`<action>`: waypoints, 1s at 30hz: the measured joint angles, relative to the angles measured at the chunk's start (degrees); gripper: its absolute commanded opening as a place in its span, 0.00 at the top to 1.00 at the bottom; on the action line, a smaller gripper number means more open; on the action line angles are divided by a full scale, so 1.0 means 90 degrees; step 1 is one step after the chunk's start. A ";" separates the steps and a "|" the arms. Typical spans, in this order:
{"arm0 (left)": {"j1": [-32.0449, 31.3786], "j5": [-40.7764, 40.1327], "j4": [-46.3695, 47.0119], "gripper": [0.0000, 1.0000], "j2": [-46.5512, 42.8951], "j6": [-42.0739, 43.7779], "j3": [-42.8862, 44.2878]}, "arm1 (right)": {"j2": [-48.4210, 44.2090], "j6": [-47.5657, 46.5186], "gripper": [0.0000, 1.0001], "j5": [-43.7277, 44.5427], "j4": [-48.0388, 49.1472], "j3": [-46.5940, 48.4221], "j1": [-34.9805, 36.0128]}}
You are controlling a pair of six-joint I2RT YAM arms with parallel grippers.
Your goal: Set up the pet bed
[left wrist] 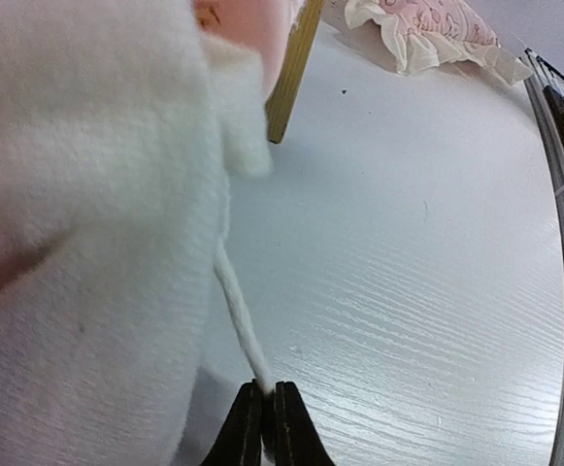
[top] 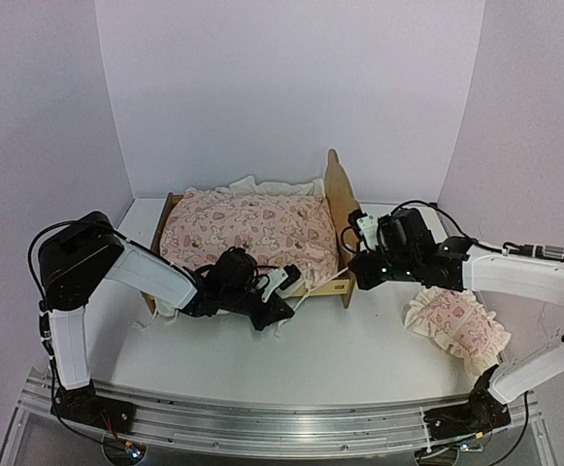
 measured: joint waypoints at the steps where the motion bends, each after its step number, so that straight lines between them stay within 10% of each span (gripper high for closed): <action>1: 0.0001 0.0058 -0.0015 0.88 0.0009 0.0064 -0.0009 | -0.0089 0.0204 1.00 -0.0220 0.0018 -0.0134 -0.0021; 10: -0.0006 0.0763 -0.0259 0.78 0.0013 0.0525 -0.0277 | -0.0098 0.1529 0.98 -0.1381 0.0216 -0.1224 0.0032; 16: -0.0006 0.1136 -0.0721 0.73 -0.0382 0.0899 -0.0441 | 0.0030 0.2483 0.55 -0.1470 0.0297 -0.1472 0.0042; 30: 0.1167 0.1341 -0.3573 0.38 -0.4184 0.2862 -0.0820 | -0.0741 0.3761 0.60 0.0049 -0.1198 -0.1211 0.0734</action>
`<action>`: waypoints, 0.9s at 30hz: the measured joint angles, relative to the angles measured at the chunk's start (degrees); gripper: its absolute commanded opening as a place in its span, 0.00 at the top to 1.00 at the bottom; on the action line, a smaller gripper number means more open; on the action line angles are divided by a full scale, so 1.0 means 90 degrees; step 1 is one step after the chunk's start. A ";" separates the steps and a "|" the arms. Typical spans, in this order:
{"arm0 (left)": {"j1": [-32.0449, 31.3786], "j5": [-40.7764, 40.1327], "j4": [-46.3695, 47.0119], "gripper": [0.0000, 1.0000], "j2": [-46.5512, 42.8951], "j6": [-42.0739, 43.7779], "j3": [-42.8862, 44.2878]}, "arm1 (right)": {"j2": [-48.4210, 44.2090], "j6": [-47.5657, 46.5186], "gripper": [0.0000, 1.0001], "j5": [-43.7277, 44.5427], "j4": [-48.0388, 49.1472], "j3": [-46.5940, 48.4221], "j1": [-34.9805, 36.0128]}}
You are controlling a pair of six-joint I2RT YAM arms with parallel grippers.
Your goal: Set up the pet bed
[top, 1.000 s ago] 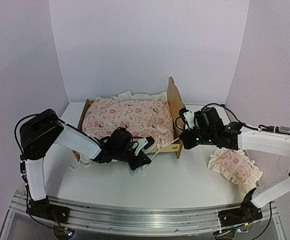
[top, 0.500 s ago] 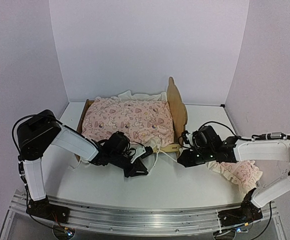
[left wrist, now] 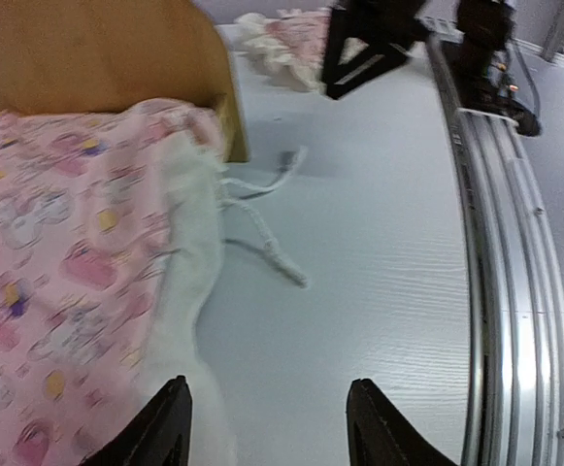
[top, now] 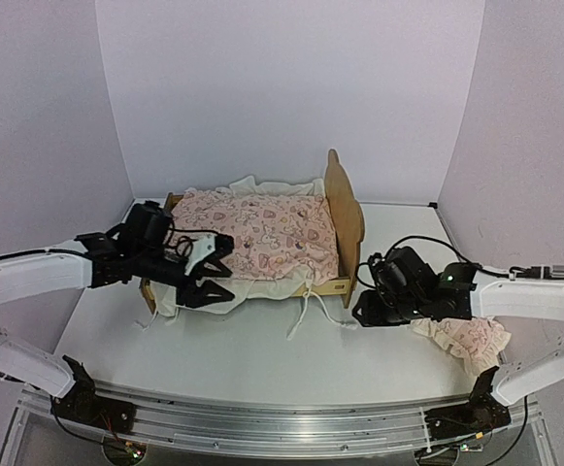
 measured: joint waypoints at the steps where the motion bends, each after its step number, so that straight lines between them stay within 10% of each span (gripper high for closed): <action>1: 0.0222 -0.0274 -0.0139 0.35 -0.0363 0.0106 -0.0092 | 0.0145 -0.0095 0.60 0.0068 0.0036 0.0254 0.0237; 9: 0.1221 -0.2757 -0.0795 0.29 -0.2050 0.0507 -0.1167 | 0.1998 -0.0143 0.57 0.0564 0.0477 0.2277 0.0819; 21: 0.1270 -0.4071 -0.0408 0.29 -0.1462 0.0640 -0.1991 | 0.3030 0.0495 0.62 0.1361 0.0631 0.2858 0.0559; 24: 0.1270 -0.4118 -0.0023 0.42 -0.1275 0.0701 -0.2031 | 0.3144 0.0596 0.73 0.1420 0.0773 0.2868 0.0472; 27: 0.1270 -0.4204 0.0313 0.85 -0.1146 0.0820 -0.2092 | 0.3192 0.0765 0.91 0.1460 0.0916 0.2861 0.0397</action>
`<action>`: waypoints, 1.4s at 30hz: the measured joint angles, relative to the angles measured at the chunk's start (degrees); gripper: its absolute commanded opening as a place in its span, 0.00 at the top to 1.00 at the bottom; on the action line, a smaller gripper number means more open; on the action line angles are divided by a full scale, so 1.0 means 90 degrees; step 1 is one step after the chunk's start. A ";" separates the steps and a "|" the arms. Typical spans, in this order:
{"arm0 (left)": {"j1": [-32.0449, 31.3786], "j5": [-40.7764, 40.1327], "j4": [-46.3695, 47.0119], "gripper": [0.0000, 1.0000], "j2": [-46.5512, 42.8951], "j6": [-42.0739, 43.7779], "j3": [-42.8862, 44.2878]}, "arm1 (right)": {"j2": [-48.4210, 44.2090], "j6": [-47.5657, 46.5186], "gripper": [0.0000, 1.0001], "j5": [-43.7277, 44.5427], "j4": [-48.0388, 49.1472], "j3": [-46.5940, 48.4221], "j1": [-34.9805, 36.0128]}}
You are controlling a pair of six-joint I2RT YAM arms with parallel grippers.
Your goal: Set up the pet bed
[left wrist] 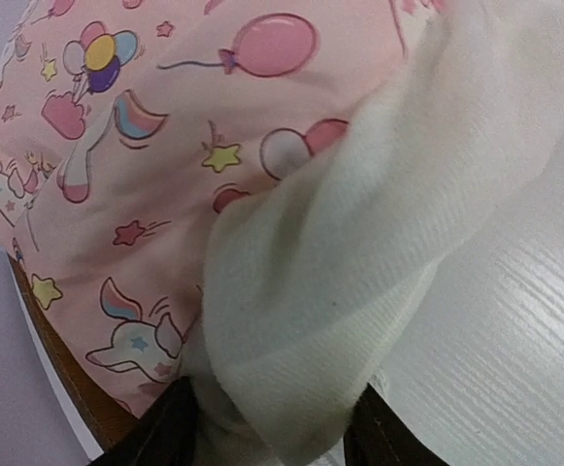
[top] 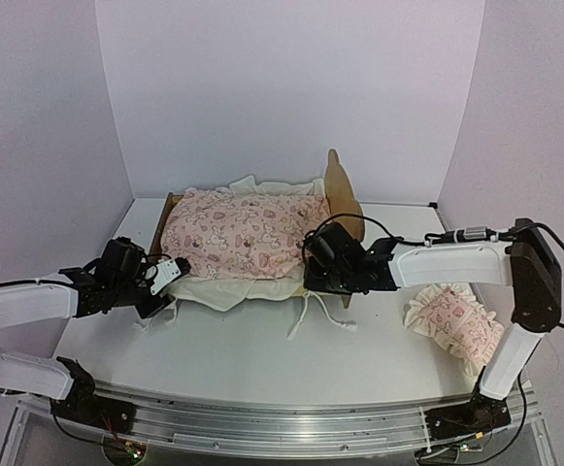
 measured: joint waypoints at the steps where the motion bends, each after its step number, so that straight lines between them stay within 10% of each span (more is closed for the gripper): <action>1: 0.0014 -0.0018 0.0091 0.94 0.0027 -0.0007 -0.0001 | 0.0002 0.0021 0.96 0.0008 0.0031 -0.0008 -0.0031; 15: 0.1009 0.0351 0.0082 1.00 -0.0064 0.0267 0.0469 | -0.0750 -0.0800 1.00 -0.0754 -0.0837 -0.0171 -0.0591; 25: 0.1218 0.1232 -0.0313 1.00 -0.0087 0.0369 0.0631 | -0.0867 -0.1444 0.63 -0.1225 -0.2623 0.0392 -0.0777; 33: 0.1275 0.1831 -0.0572 1.00 -0.0273 0.0338 0.0645 | -0.0864 -0.1636 0.61 -0.0774 -0.3916 0.1335 -0.0641; 42: 0.1275 0.2000 -0.0637 1.00 -0.0278 0.0258 0.0645 | -0.0819 -0.1004 0.46 -0.1508 -0.2196 0.0165 0.0228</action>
